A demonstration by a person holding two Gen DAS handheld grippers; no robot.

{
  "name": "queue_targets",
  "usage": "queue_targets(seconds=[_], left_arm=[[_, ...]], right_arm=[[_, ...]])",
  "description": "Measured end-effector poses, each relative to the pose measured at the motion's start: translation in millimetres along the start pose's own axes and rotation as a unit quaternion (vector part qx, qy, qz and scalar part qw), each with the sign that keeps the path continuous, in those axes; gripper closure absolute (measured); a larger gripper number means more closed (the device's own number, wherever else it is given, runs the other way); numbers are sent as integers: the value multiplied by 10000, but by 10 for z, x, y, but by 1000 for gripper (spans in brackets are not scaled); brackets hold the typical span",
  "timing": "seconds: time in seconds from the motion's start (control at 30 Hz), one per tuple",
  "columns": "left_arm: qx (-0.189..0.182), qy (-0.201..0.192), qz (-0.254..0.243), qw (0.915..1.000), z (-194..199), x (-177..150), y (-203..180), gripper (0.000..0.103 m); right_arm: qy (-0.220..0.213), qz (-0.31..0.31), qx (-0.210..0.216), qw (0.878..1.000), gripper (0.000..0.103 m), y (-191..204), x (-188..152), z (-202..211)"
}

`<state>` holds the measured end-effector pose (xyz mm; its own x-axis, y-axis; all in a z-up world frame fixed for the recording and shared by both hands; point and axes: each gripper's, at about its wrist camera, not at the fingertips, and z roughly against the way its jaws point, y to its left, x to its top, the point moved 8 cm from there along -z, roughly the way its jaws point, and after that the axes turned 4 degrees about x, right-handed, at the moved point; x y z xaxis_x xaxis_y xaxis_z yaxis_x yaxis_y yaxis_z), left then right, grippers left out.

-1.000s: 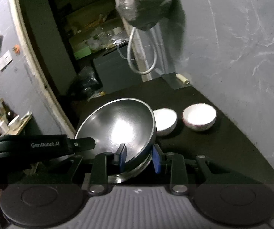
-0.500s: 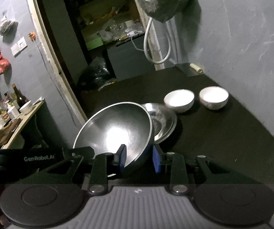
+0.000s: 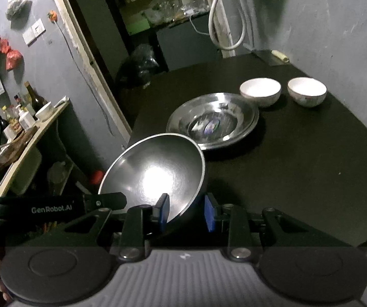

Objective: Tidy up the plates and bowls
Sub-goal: 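Carry the steel bowl with both grippers beside the steel plate stack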

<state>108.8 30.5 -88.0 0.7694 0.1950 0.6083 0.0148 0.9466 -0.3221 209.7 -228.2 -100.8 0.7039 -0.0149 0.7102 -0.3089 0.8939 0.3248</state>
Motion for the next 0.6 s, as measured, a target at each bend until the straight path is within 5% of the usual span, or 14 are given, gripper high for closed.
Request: queue_targets(seconds=[0.6], left_arm=[[189, 137, -235, 9995, 23, -159, -148, 82]], right_arm=[[267, -113, 6, 9996, 71, -63, -153, 102]])
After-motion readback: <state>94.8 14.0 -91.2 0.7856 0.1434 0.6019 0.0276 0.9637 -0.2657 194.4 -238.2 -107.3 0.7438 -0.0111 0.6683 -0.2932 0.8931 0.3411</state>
